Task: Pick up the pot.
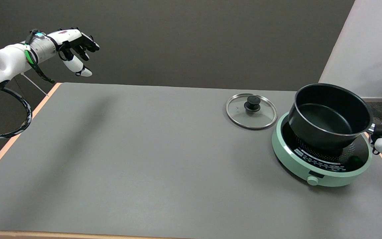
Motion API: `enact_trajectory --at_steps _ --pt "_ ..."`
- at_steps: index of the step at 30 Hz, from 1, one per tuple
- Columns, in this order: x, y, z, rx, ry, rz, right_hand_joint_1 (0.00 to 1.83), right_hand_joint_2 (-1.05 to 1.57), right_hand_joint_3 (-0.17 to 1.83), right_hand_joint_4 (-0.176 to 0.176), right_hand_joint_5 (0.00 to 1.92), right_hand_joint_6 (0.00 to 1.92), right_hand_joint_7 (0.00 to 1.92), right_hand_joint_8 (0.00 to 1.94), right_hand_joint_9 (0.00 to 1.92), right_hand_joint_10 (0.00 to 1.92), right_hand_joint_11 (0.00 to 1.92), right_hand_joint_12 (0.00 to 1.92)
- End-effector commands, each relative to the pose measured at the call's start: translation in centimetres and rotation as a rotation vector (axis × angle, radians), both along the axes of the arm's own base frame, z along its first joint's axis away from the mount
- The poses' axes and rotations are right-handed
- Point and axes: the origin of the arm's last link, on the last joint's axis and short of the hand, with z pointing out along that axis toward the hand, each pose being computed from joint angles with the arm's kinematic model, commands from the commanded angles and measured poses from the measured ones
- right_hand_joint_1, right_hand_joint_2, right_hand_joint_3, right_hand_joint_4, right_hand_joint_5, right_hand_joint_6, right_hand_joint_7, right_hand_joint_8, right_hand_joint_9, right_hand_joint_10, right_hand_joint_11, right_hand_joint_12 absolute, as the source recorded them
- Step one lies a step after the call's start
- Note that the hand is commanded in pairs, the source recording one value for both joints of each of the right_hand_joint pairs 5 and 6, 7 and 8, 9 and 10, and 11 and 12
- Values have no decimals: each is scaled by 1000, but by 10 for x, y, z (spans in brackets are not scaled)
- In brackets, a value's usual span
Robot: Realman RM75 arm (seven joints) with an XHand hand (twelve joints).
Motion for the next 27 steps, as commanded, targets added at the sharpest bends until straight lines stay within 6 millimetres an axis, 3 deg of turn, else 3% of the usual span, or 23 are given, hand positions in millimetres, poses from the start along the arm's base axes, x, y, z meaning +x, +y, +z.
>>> enact_trajectory --at_steps 1,13,20,27 --pt "15 -15 1 2 22 70 1140 1011 1120 -96 1777 1777 1777 1777 1777 1777 1777 1777" --pt "39 -77 -26 196 6 146 1147 1022 1139 -96 1786 1786 1786 1786 1786 1786 1786 1786" --pt "41 -117 -61 357 -33 156 1151 1013 1145 -95 1788 1788 1788 1788 1788 1788 1788 1788" --pt "42 -142 -94 477 -72 167 1149 1015 1146 -95 1790 1790 1790 1790 1790 1790 1790 1790"
